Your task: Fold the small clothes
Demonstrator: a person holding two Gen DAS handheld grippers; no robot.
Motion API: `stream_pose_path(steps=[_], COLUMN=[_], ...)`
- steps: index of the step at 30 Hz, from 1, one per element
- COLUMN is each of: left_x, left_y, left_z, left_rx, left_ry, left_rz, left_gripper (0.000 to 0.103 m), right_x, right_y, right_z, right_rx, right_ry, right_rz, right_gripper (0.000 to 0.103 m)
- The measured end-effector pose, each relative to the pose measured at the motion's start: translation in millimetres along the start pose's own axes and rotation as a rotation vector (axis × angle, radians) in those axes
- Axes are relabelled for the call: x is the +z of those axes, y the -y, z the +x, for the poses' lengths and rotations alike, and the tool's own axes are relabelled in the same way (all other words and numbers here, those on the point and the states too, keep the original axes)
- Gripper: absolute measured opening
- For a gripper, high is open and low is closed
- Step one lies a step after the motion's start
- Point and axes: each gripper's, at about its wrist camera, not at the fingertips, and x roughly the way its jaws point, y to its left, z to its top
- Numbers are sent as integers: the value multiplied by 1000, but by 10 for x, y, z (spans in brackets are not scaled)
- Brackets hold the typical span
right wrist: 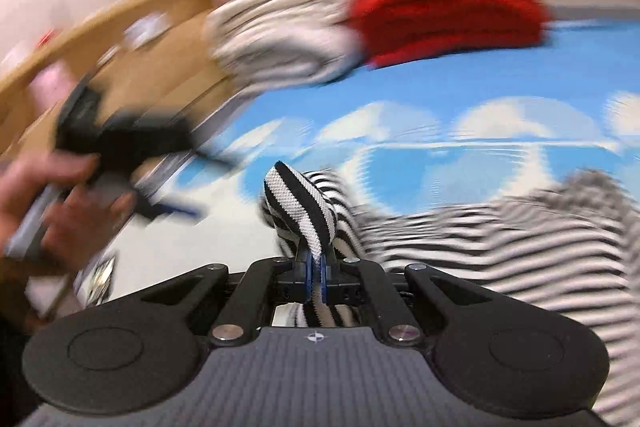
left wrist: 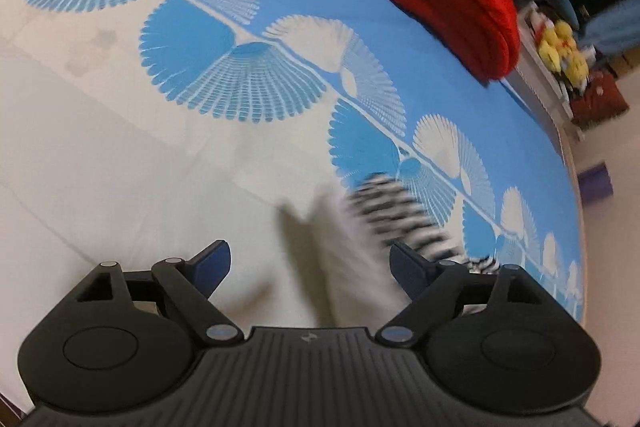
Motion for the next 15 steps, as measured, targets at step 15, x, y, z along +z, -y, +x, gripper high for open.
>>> stream_pose_path(steps=[15], left_x=[-564], left_y=[884], left_z=[379], left_rx=[-3], left_ry=[-97], left_rz=[364], left_gripper=[90], right_x=[-524], right_y=[1656], right_z=[-860], right_rx=[-436], right_ry=[-42], right_rz=[526], right_gripper=[18])
